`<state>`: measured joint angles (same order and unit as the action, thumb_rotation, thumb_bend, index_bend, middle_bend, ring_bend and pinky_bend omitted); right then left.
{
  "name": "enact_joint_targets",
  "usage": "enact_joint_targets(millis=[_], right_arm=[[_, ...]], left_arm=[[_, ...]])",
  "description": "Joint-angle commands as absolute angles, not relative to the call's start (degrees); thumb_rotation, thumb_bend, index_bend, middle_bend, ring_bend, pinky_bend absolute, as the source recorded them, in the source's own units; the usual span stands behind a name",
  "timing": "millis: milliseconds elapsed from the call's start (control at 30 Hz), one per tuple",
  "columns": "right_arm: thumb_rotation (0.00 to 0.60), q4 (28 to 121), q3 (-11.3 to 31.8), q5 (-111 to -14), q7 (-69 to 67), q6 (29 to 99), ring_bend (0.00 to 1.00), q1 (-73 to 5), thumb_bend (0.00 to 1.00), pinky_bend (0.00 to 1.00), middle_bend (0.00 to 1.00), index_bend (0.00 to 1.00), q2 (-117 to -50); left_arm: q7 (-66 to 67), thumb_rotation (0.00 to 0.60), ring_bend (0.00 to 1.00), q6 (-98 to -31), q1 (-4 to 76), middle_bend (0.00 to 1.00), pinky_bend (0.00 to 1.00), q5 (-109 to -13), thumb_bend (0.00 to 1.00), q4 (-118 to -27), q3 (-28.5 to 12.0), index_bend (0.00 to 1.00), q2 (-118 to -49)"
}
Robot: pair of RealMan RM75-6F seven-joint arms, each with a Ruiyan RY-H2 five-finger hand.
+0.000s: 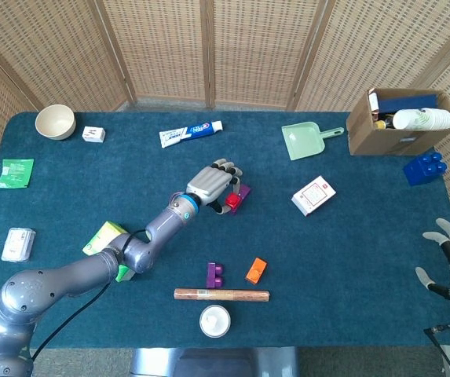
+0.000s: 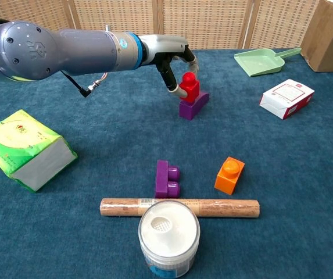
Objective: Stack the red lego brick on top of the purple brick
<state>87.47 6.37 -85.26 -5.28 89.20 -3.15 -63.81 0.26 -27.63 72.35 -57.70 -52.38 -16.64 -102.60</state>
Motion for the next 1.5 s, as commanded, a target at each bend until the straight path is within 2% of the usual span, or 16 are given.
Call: enact_joint_targets(millis=[33,700,900,1100,1233,1367,1500], right_arm=[[0.6,87.5,6.34,-85.22,-5.27,89.2,0.05,-3.08,0.21,0.23,0.18,0.3,-63.78],[0.6,87.06,6.27,-85.12,-6.12,89.55,0.05,-2.52,0.21,0.23,0.18,0.3,-63.87],[0.6,87.05,6.31,-85.1,-6.51,89.66,0.05,-2.38,0.21,0.23,0.18,0.3,-63.81],[0.6,86.9,6.28,-84.98,-6.79,89.6,0.05,-2.26,0.21,0.23,0.18,0.3,-63.91],[0.6,86.89,6.24,-85.02,-7.02,89.63,0.05,-2.17,0.21,0.23,0.18,0.3,-63.89],[0.6,86.89,6.25,-85.0,-7.13,89.7,0.05,-2.08,0.21,0.23,0.18,0.3,-63.9],[0.6,86.87,6.25,-84.97,-7.16,89.73,0.05,-2.0,0.21,0.23,0.18,0.3,-63.94]], left_arm=[[0.03,0.6,0.1,-27.46,72.37,0.18,0.0,-57.8,0.37,-52.11,-16.66,0.5,-102.8],[1.47,0.6,0.1,-26.52,73.32,0.18,0.0,-56.32,0.36,-50.83,-16.69,0.49,-103.52],[2.43,0.6,0.09,-26.07,73.62,0.16,0.0,-55.23,0.36,-51.01,-16.5,0.46,-103.45],[3.45,0.6,0.06,-25.13,73.95,0.13,0.0,-53.88,0.36,-51.44,-16.07,0.36,-102.97],[4.24,0.6,0.0,-24.45,74.34,0.06,0.0,-52.54,0.36,-51.75,-15.78,0.21,-102.5],[4.54,0.6,0.0,-24.9,74.46,0.01,0.0,-51.74,0.36,-52.48,-15.88,0.1,-102.05],[3.99,0.6,0.0,-25.89,74.15,0.0,0.0,-51.88,0.36,-54.18,-16.43,0.08,-101.01]])
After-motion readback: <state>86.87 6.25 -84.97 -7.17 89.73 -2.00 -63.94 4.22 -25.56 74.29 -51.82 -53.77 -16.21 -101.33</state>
